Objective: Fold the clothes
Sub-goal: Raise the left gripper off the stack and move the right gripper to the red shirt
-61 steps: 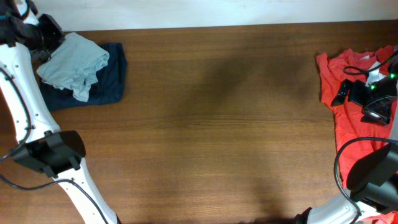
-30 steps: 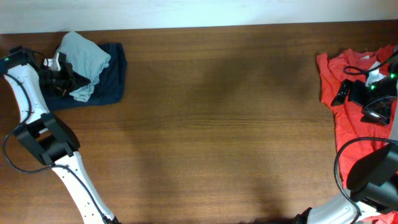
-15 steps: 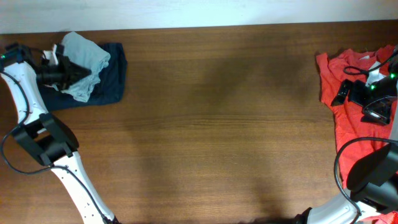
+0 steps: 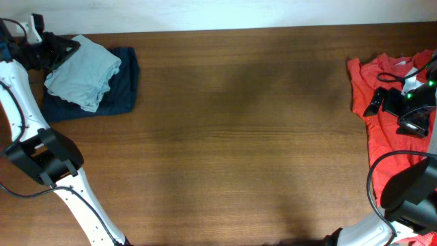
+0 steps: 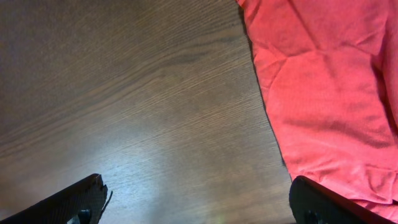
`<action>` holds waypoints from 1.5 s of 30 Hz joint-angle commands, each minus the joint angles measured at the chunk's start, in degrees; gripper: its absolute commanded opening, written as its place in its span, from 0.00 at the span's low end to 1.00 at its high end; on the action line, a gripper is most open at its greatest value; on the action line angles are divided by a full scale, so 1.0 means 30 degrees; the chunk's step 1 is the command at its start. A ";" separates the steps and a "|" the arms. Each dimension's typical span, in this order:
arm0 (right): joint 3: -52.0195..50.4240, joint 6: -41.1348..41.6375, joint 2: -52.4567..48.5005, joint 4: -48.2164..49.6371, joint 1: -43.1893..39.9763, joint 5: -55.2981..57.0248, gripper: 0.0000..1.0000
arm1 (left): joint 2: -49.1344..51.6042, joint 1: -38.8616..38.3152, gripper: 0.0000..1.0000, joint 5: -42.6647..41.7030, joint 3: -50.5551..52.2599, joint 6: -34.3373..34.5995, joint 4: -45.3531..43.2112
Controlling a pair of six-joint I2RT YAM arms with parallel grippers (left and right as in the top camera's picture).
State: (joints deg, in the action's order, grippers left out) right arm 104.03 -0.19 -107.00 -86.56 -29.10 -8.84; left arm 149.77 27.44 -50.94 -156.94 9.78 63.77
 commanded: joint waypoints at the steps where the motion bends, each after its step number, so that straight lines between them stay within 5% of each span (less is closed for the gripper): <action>1: 0.0036 -0.0051 0.0138 0.0015 -0.0058 0.0175 0.99 | -0.0168 -0.0080 0.13 0.1647 0.0255 0.0882 -0.0845; 21: 0.0036 -0.0051 0.0138 0.0015 -0.0058 0.0175 0.99 | 0.3883 -0.0525 0.15 0.3555 0.0699 0.0874 -0.2943; 28: 0.0036 -0.0051 0.0138 0.0015 -0.0058 0.0175 0.99 | 0.3417 -0.0474 0.16 -0.1195 -0.1100 0.2412 -0.4277; 36: 0.0036 -0.0051 0.0138 0.0015 -0.0058 0.0175 0.99 | 0.2841 -0.1304 0.18 -0.2280 -0.6572 0.4313 -0.3264; 45: 0.0036 -0.0051 0.0138 0.0015 -0.0058 0.0175 0.99 | 0.0991 -0.4116 0.22 0.3264 -0.7643 0.4313 0.0517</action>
State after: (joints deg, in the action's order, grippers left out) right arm 104.03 -0.21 -107.00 -86.54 -29.10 -8.84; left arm 155.74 17.58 -49.56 -178.84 22.17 63.29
